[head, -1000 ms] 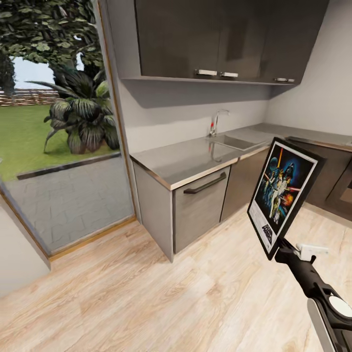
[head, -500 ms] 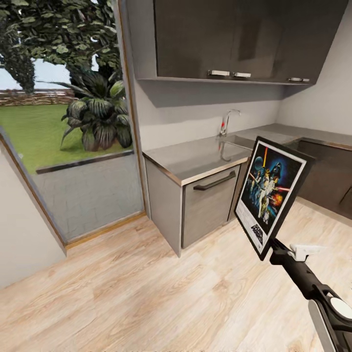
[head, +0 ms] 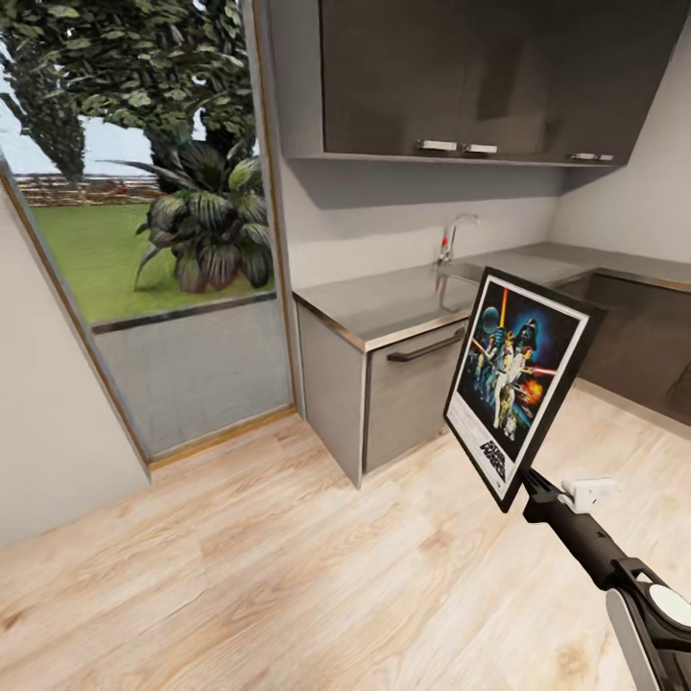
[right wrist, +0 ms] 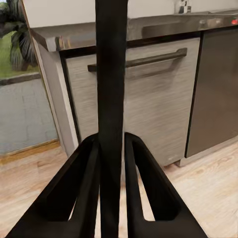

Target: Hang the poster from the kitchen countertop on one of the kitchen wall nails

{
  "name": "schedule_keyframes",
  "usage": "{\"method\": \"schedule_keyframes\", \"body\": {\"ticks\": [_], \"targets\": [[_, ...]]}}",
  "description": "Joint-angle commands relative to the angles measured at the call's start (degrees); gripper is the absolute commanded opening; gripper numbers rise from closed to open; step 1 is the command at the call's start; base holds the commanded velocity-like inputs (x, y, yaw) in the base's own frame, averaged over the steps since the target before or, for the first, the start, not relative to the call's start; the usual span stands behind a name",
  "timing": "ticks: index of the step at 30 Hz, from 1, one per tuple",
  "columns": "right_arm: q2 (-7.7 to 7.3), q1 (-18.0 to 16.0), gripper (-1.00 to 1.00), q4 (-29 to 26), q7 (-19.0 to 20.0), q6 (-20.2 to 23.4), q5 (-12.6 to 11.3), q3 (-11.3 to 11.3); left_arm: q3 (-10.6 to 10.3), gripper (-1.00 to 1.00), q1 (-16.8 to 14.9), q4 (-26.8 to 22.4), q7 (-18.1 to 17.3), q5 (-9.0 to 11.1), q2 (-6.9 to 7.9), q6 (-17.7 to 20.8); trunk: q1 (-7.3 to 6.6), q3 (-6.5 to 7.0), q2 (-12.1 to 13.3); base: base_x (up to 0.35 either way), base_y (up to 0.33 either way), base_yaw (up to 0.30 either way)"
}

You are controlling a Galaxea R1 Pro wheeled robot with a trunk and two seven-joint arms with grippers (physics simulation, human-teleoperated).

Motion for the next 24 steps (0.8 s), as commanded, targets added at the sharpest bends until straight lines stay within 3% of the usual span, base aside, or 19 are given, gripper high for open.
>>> {"method": "schedule_keyframes", "body": {"ticks": [1,9,24], "targets": [[0.01,0.0,-1.00,-0.1,0.4,0.5,-0.7,-0.1,0.1,1.00,0.0,0.0,-0.4,0.3,-0.02,0.0,0.00,-0.04,0.0,-0.016,0.000,0.264],[0.01,0.0,-1.00,-0.1,0.5,0.6,-0.7,0.0,0.1,1.00,0.0,-0.1,-0.4,0.3,-0.02,0.0,0.00,-0.04,0.0,-0.003,0.000,0.066],[0.08,0.1,-1.00,-0.1,1.9,0.8,-0.8,0.3,0.1,1.00,0.0,0.0,-0.4,0.3,-0.08,0.1,-3.30,2.65,6.0,0.000,0.000,0.000]]}}
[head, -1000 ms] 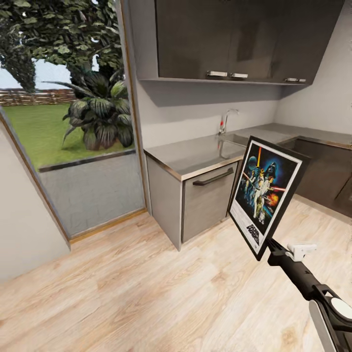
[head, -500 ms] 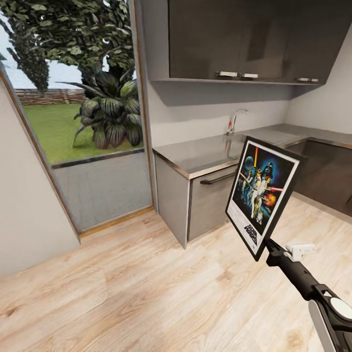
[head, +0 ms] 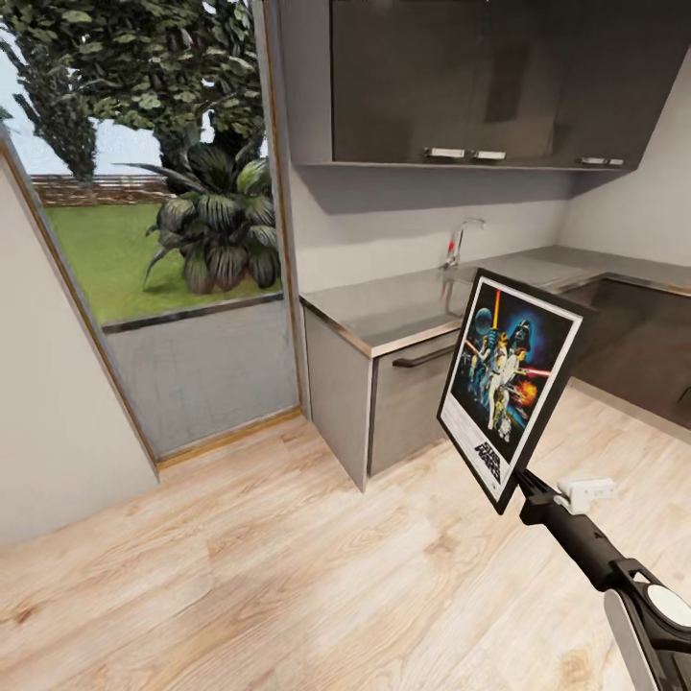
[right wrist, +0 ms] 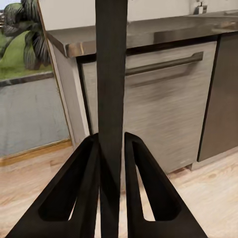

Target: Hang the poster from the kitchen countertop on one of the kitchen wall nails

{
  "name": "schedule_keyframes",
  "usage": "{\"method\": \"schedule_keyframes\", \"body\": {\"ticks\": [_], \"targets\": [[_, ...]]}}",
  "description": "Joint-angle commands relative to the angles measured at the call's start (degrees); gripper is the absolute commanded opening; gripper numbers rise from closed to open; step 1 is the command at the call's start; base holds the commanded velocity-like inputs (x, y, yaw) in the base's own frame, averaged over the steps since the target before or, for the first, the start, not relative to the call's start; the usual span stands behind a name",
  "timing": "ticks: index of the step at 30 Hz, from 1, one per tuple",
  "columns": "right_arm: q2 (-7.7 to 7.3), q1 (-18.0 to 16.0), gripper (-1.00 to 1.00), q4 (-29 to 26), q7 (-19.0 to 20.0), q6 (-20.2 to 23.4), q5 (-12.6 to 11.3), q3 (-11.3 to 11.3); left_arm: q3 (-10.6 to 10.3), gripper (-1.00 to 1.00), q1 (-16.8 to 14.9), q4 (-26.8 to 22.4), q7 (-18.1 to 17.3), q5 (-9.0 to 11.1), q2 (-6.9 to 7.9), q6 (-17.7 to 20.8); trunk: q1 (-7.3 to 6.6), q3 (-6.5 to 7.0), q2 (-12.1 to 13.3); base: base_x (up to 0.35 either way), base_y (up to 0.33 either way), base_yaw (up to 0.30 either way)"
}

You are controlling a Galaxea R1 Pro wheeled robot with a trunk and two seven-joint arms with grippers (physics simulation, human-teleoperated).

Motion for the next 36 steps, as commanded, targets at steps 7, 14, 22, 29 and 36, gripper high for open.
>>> {"method": "schedule_keyframes", "body": {"ticks": [7,14,22,29,36], "targets": [[-0.04,0.6,-1.00,-0.1,8.0,0.5,-0.6,-0.5,0.1,1.00,0.0,0.0,-0.5,0.3,0.01,0.0,-1.54,1.22,2.8,0.000,0.000,0.000],[0.00,0.7,-1.00,-0.1,9.5,0.5,-0.6,-0.5,0.1,1.00,-0.1,-0.2,-0.5,0.3,0.07,1.7,-3.08,2.48,5.6,0.000,0.000,0.000],[-0.03,0.7,-1.00,-0.1,9.6,0.5,-0.6,-0.6,0.2,1.00,-0.6,0.4,-0.5,0.3,0.44,8.0,-4.84,3.91,8.8,0.000,0.000,0.000],[-0.03,0.7,-1.00,-0.6,9.6,0.5,-0.6,-0.6,0.6,1.00,-0.7,1.8,-0.5,0.2,1.18,8.5,-6.37,5.17,11.6,0.000,0.000,0.000],[-0.05,0.7,-1.00,-0.8,9.6,0.5,-0.6,-0.7,0.7,1.00,-0.7,2.1,-0.4,0.2,1.26,8.5,-7.91,6.43,14.4,0.000,0.000,0.000]]}}
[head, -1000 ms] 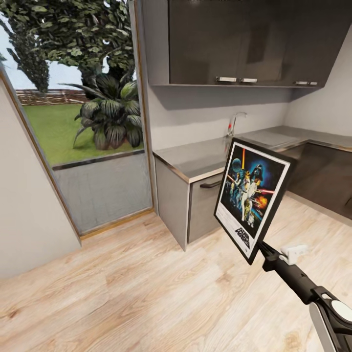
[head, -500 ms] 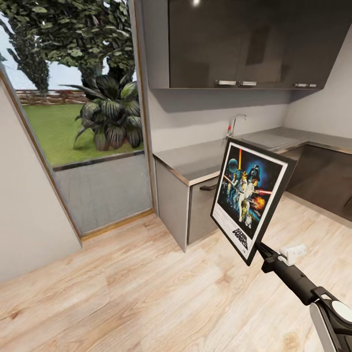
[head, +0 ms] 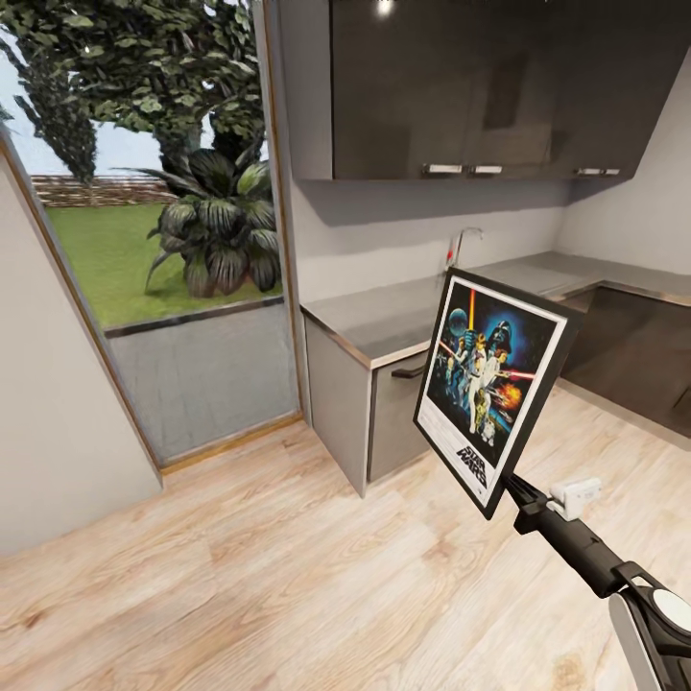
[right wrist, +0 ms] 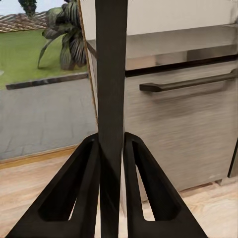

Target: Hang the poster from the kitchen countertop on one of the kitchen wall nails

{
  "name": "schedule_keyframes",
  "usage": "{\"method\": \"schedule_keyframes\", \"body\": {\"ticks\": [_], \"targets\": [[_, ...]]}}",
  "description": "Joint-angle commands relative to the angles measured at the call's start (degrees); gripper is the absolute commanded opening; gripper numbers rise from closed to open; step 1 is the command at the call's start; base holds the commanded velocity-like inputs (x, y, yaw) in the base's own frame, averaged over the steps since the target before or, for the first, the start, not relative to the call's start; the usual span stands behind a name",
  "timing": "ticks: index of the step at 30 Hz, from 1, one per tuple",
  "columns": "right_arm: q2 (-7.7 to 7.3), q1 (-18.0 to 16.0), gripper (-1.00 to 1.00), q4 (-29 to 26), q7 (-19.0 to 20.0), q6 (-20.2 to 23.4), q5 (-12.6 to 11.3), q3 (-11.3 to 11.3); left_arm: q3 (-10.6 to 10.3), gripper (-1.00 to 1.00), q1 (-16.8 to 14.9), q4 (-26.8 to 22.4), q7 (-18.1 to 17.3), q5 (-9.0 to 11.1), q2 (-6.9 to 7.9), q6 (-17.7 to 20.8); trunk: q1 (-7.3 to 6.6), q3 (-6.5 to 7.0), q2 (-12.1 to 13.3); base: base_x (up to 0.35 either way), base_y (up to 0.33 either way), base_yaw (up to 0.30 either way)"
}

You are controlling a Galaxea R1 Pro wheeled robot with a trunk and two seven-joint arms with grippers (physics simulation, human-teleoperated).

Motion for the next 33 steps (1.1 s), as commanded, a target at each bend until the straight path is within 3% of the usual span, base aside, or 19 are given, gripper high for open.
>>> {"method": "schedule_keyframes", "body": {"ticks": [1,33], "targets": [[0.00,0.0,-1.00,0.0,0.4,0.6,-0.7,-0.1,0.1,1.00,0.0,0.0,-0.4,0.3,-0.02,0.0,-0.22,0.14,0.4,0.000,0.000,0.000],[0.08,0.0,-1.00,0.0,0.4,0.6,-0.7,0.0,0.1,1.00,0.0,-0.1,-0.4,0.3,-0.01,-0.1,-7.25,5.88,13.2,0.000,0.000,0.000]]}}
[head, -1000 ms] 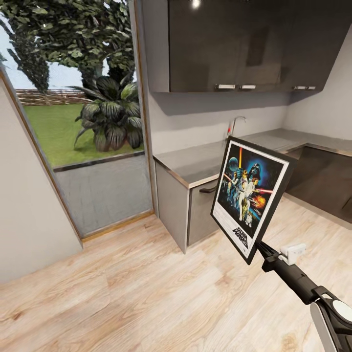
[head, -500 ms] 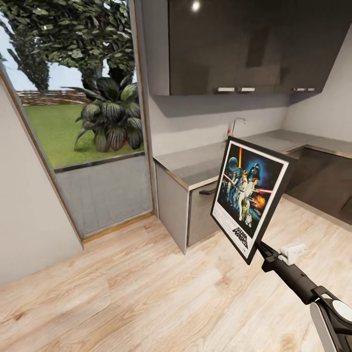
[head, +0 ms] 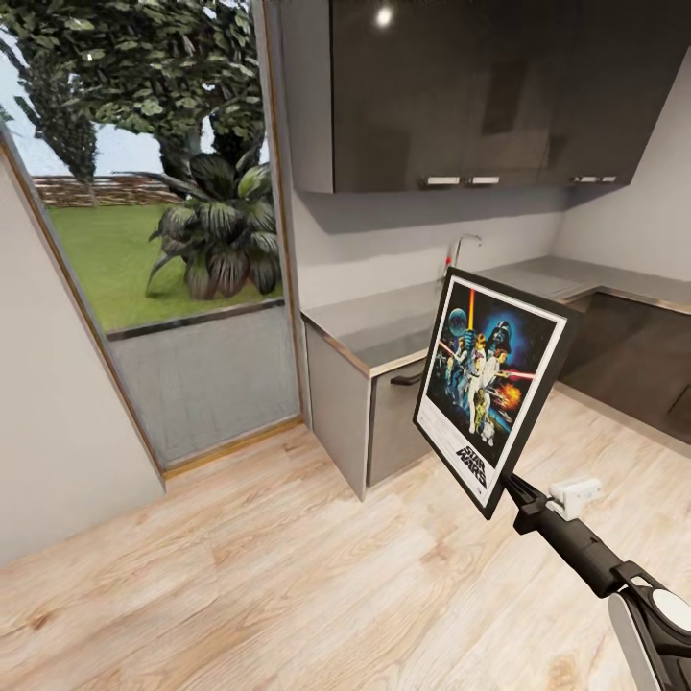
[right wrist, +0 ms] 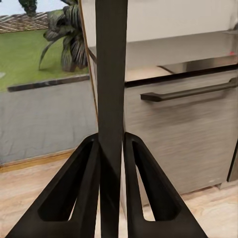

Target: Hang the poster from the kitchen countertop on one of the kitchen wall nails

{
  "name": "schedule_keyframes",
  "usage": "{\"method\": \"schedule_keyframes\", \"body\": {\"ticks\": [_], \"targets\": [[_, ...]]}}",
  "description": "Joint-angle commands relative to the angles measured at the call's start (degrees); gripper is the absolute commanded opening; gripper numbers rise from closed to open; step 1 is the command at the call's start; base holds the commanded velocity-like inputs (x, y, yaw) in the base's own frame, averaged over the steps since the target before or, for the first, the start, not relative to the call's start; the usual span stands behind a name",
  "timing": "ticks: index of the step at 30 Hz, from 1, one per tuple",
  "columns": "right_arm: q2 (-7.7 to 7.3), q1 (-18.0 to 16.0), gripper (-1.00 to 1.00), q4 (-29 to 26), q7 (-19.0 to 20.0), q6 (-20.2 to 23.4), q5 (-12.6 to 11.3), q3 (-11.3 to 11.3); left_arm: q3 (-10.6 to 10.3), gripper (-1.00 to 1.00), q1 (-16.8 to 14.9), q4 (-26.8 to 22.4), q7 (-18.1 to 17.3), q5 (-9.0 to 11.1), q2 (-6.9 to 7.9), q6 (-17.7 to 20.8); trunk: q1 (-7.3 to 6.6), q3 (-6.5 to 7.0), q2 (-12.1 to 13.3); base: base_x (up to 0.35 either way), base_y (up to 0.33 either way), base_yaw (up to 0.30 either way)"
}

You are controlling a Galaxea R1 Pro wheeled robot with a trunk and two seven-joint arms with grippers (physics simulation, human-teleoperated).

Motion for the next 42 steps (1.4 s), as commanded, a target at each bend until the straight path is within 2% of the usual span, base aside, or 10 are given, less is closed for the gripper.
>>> {"method": "schedule_keyframes", "body": {"ticks": [1,42], "targets": [[0.00,0.0,-1.00,0.0,0.4,0.6,-0.7,-0.1,0.1,1.00,0.0,0.0,-0.4,0.3,-0.02,0.0,-0.22,0.13,0.4,0.000,0.000,0.000],[0.00,0.0,-1.00,0.0,0.4,0.6,-0.8,-0.1,0.1,1.00,0.0,0.0,-0.4,0.3,-0.02,0.0,-9.22,7.49,16.8,0.000,0.000,0.000]]}}
